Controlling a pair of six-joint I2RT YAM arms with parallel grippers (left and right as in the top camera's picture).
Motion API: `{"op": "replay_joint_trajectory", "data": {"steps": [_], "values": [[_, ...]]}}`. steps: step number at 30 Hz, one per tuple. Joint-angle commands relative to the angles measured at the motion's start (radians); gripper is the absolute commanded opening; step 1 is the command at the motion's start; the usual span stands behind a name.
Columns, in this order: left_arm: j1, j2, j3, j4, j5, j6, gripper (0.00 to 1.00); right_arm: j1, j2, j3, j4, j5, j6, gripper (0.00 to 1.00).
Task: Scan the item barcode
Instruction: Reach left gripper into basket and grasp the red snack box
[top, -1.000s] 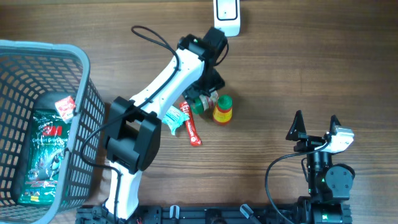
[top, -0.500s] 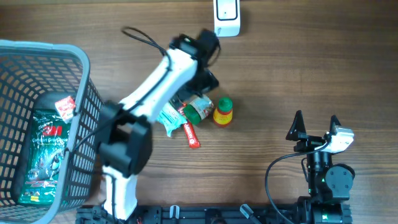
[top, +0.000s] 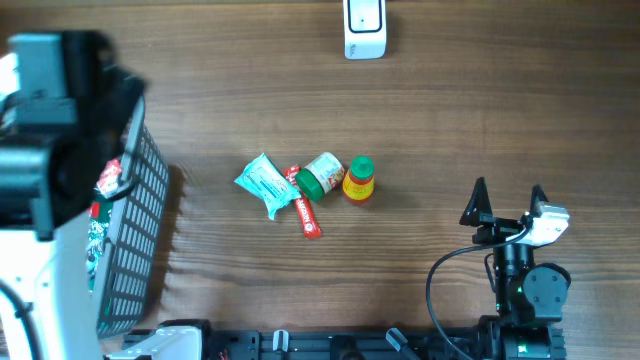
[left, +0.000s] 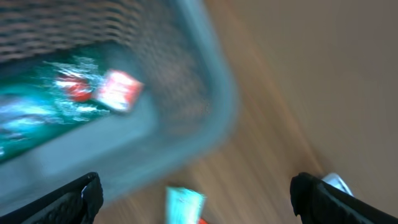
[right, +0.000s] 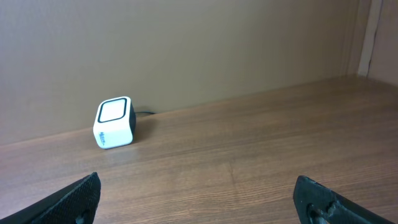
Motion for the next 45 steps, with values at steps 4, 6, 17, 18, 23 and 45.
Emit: {"op": "replay_joint_trajectory", "data": {"steps": [4,6,17,18,23,45], "values": [[0.399,-0.001,-0.105,-0.048,0.056,0.010,1.00,0.006,0.001,0.000,0.004,0.015,-0.019,1.00],[0.484,-0.002,-0.175,-0.004,0.153,0.053,1.00,0.006,0.001,0.000,0.004,0.015,-0.019,1.00],[0.748,0.010,-0.832,0.555,0.652,0.098,0.96,0.006,0.001,0.000,0.004,0.015,-0.019,1.00],[0.743,0.012,-0.880,0.602,0.651,0.083,0.95,0.006,0.001,0.000,0.004,0.015,-0.019,1.00],[0.706,0.042,-1.051,0.877,0.651,0.076,0.91,0.006,0.001,0.000,0.004,0.015,-0.019,1.00],[0.685,0.306,-1.041,1.104,0.653,0.078,0.04,0.006,0.001,0.000,0.004,0.015,-0.019,1.00]]}}
